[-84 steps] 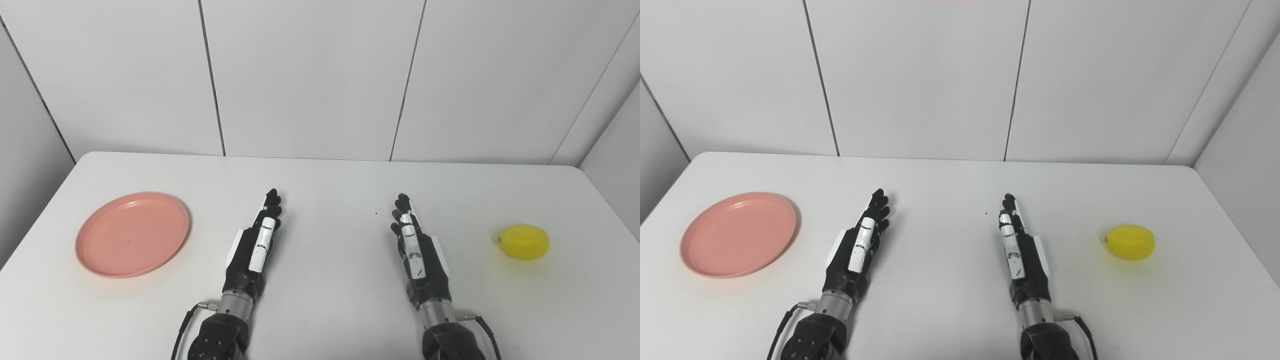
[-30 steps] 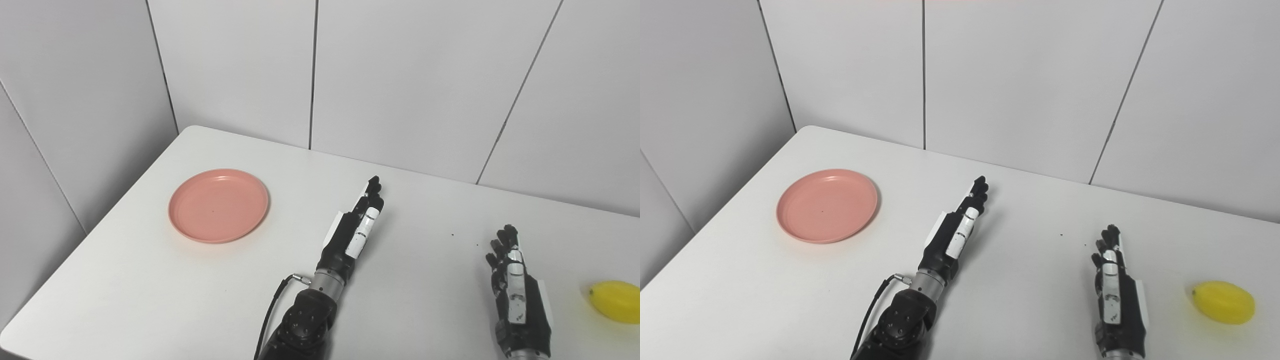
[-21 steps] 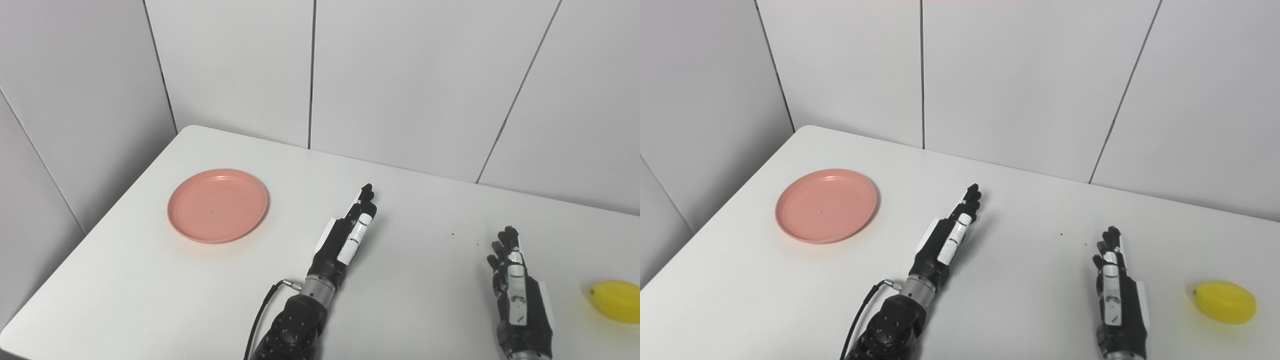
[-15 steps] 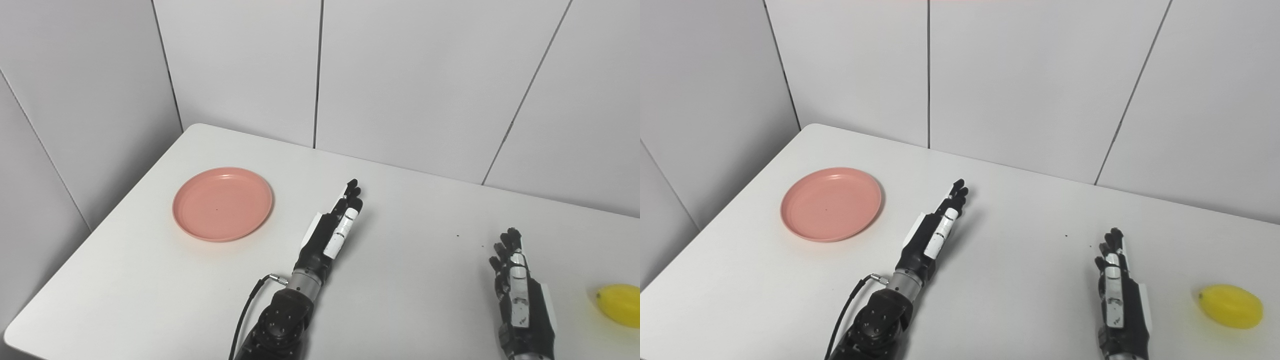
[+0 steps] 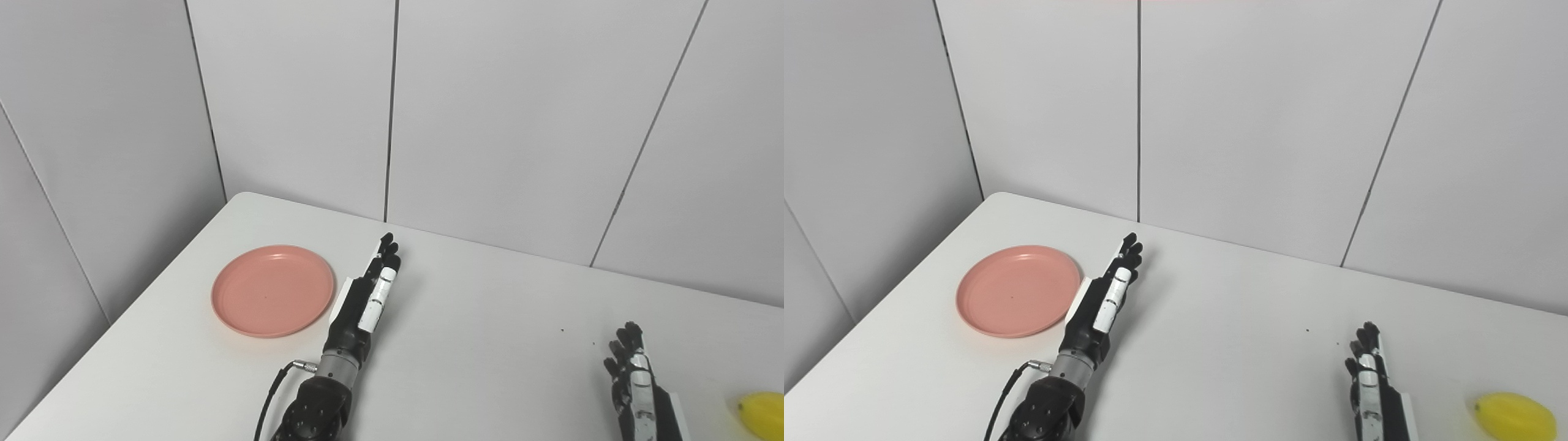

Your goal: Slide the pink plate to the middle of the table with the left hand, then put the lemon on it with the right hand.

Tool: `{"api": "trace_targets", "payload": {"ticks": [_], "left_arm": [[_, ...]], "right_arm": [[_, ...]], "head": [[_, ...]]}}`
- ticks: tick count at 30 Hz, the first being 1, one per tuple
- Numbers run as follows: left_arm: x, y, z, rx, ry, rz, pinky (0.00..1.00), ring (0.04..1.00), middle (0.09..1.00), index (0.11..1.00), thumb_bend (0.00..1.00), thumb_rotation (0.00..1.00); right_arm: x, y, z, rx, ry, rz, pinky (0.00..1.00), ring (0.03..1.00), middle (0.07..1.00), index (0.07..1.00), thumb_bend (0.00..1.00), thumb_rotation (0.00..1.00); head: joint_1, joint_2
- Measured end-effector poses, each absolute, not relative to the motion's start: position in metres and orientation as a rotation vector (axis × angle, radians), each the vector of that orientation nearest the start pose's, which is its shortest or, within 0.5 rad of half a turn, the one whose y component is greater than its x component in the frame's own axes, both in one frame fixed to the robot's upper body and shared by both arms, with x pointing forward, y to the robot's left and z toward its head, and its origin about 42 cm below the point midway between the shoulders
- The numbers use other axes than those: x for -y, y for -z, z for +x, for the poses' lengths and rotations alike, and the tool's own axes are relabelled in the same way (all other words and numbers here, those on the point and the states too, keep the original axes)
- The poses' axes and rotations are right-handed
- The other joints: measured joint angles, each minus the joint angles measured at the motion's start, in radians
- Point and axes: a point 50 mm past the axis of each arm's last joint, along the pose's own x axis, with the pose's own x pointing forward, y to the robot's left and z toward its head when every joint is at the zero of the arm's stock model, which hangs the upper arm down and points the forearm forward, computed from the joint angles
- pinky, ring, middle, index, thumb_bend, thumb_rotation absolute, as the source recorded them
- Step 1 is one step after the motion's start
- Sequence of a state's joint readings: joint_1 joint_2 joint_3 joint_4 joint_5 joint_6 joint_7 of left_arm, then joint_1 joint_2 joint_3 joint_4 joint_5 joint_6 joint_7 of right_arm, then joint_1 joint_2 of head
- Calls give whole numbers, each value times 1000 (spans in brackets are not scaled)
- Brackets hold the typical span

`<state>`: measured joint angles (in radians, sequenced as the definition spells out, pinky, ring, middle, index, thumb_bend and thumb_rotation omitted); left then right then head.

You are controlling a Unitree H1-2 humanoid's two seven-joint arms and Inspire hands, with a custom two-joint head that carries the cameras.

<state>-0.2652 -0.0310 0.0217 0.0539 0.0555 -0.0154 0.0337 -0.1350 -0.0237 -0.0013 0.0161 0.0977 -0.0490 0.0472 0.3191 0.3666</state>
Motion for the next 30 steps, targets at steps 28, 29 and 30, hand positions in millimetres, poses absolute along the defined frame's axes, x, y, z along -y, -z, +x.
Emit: {"api": "trace_targets", "payload": {"ticks": [28, 29, 30], "left_arm": [[-256, -183, 364, 280, -216, 96, 993, 935, 905, 909, 607, 1000], [-262, -184, 364, 283, -228, 105, 994, 930, 904, 908, 605, 1000], [-269, -186, 364, 286, -243, 115, 995, 925, 904, 907, 607, 1000]], "right_arm": [[203, -146, 320, 187, -100, 116, 1000, 1000, 1000, 1000, 265, 1000], [204, -146, 320, 187, -99, 118, 1000, 1000, 1000, 1000, 263, 1000], [204, -145, 320, 187, -98, 120, 1000, 1000, 1000, 1000, 263, 1000]], "head": [[109, -11], [109, -11], [115, -12]]}}
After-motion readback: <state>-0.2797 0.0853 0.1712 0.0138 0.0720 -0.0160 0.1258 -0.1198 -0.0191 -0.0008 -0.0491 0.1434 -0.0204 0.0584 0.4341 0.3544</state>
